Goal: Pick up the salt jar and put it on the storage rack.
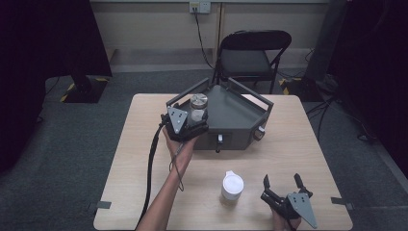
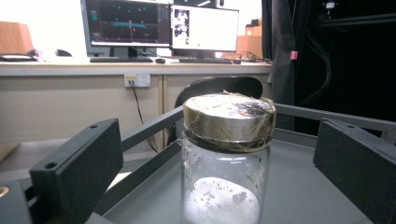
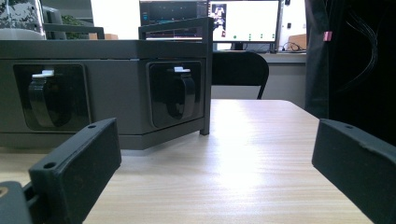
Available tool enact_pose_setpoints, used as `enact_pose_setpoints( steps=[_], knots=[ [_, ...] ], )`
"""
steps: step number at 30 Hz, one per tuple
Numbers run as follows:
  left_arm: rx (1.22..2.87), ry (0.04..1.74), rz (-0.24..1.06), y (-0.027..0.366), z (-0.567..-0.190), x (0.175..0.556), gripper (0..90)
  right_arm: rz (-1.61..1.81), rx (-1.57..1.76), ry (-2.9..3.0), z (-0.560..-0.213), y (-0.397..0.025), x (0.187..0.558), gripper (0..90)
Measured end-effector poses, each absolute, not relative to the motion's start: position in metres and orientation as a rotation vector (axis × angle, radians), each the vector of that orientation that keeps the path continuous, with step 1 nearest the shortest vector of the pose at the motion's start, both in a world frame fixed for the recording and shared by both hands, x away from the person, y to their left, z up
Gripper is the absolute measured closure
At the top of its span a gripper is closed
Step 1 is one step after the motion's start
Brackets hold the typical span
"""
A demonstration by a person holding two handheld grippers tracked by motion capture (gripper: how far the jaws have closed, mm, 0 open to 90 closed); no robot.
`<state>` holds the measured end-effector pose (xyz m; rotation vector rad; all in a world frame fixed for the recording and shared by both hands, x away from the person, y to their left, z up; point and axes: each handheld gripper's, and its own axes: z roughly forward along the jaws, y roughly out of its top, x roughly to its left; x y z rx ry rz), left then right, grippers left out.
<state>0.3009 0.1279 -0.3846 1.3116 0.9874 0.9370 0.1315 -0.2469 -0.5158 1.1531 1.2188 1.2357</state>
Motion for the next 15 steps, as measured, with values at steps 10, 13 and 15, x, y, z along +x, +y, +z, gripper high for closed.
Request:
enact_pose_setpoints(
  steps=[10,13,15],
  knots=[
    [1.293,0.992,0.963,0.125,-0.388,0.281,0.1,1.236,1.153,1.219,-0.516,-0.247,0.132,0.0],
    [1.297,0.97,0.98,0.126,-0.39,0.274,0.0,1.236,1.155,1.218,-0.516,-0.247,0.132,0.0],
    [1.291,0.972,0.982,0.126,-0.391,0.27,0.0,1.236,1.154,1.218,-0.516,-0.247,0.132,0.0]
  ],
)
